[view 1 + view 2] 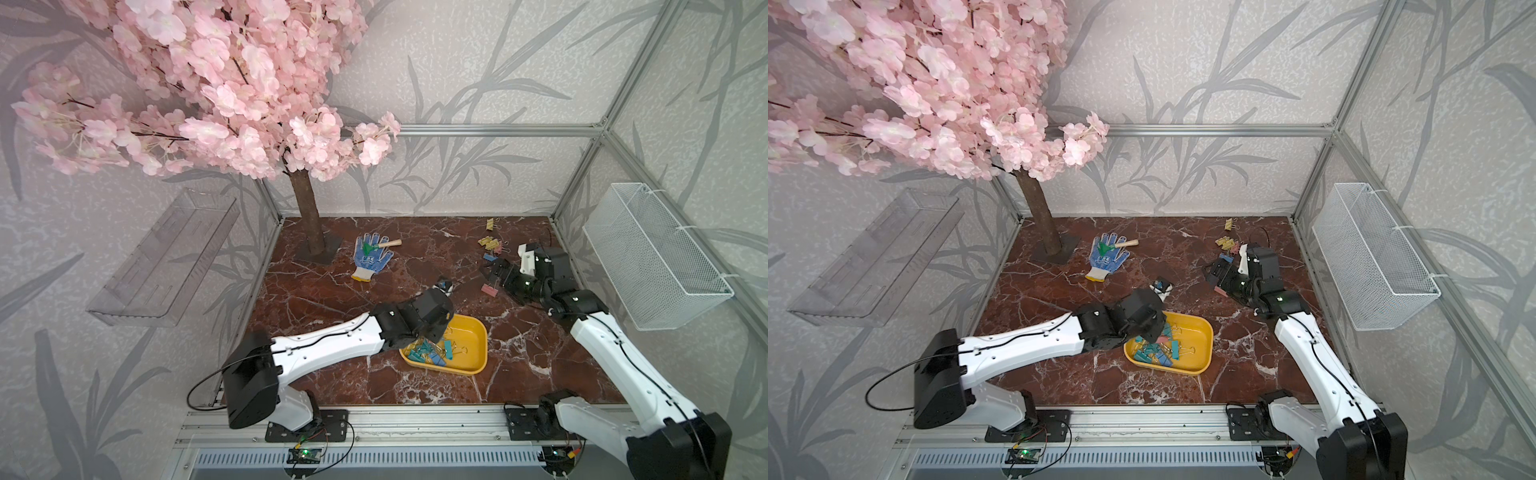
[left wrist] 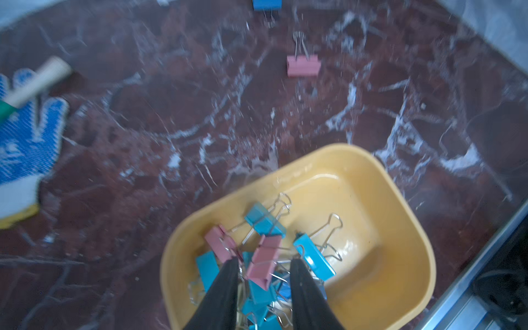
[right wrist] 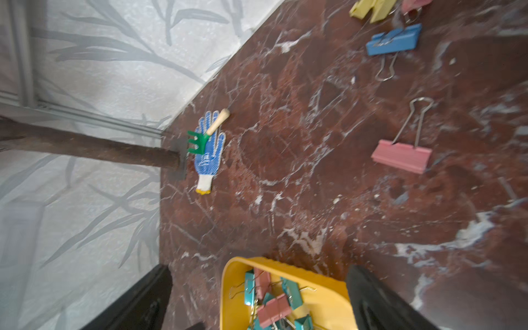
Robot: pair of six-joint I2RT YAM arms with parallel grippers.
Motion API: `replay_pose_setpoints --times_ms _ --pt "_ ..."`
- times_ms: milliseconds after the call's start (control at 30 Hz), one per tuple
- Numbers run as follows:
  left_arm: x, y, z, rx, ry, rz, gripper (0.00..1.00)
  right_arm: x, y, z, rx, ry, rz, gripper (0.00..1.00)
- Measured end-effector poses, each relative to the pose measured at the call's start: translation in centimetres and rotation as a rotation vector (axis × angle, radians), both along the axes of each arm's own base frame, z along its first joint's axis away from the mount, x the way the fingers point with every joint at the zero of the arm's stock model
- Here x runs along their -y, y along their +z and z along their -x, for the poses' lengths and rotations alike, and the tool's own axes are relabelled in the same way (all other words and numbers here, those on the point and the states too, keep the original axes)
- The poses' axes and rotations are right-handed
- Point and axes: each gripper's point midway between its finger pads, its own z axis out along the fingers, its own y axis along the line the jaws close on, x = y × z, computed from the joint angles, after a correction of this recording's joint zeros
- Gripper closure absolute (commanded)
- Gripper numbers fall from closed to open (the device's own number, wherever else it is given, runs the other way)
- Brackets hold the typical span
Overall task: Put the binder clips in the storage box
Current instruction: Place the binder clip in the storage box, then pick up the binder clip at the center of the board.
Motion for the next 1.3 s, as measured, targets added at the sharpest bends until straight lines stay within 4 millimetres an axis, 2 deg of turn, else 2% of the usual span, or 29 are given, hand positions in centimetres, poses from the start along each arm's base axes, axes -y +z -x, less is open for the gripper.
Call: replay_pose_setpoints --times_ms 100,167,200,233,267,300,333,400,500,567,800,933,1033,1300 --pt "-5.4 5.1 -5.7 0.115 0.129 0.101 0.56 2.5 -2.0 -2.9 -0.064 -0.084 0.086 0.01" --pt "-10.4 7.5 -9.4 0.204 0.241 0.113 0.52 4.3 -4.3 -4.5 -0.152 -0.139 0.163 0.0" --pt "-12.4 8.2 -10.7 0.237 0.284 0.108 0.47 4.9 -5.3 -5.0 -0.192 -0.156 0.19 0.0" --pt "-14.0 8.9 -11.6 0.272 0.309 0.099 0.37 5.4 -6.6 -5.3 -0.24 -0.173 0.224 0.01" --pt "-15.0 9.2 -12.3 0.298 0.322 0.098 0.24 5.7 -7.9 -5.4 -0.287 -0.184 0.259 0.01" --pt "-15.8 9.2 -12.6 0.313 0.331 0.097 0.05 5.9 -9.1 -5.3 -0.327 -0.187 0.29 0.0" --pt "-16.5 8.8 -12.9 0.318 0.328 0.097 0.0 5.9 -10.3 -5.0 -0.369 -0.186 0.327 0.0" --pt "-17.4 7.3 -13.1 0.3 0.33 0.115 0.0 5.7 -12.5 -4.0 -0.442 -0.174 0.402 0.0" --pt "-17.9 4.6 -12.8 0.236 0.311 0.142 0.0 5.4 -14.9 -2.7 -0.525 -0.149 0.491 0.0" --pt "-17.1 3.9 -12.4 0.208 0.274 0.17 0.0 5.2 -15.9 -2.4 -0.558 -0.137 0.524 0.0" --pt "-14.0 4.4 -11.1 0.214 0.098 0.281 0.0 4.2 -17.6 -3.5 -0.576 -0.112 0.583 0.0" --pt "-13.1 4.3 -10.4 0.216 0.038 0.306 0.0 3.6 -18.3 -4.6 -0.572 -0.097 0.593 0.03" --pt "-12.9 4.7 -10.2 0.229 0.017 0.317 0.0 3.6 -18.6 -5.2 -0.57 -0.099 0.601 0.08" --pt "-12.4 5.4 -10.0 0.246 -0.012 0.341 0.0 3.5 -19.4 -5.9 -0.576 -0.127 0.596 0.34"
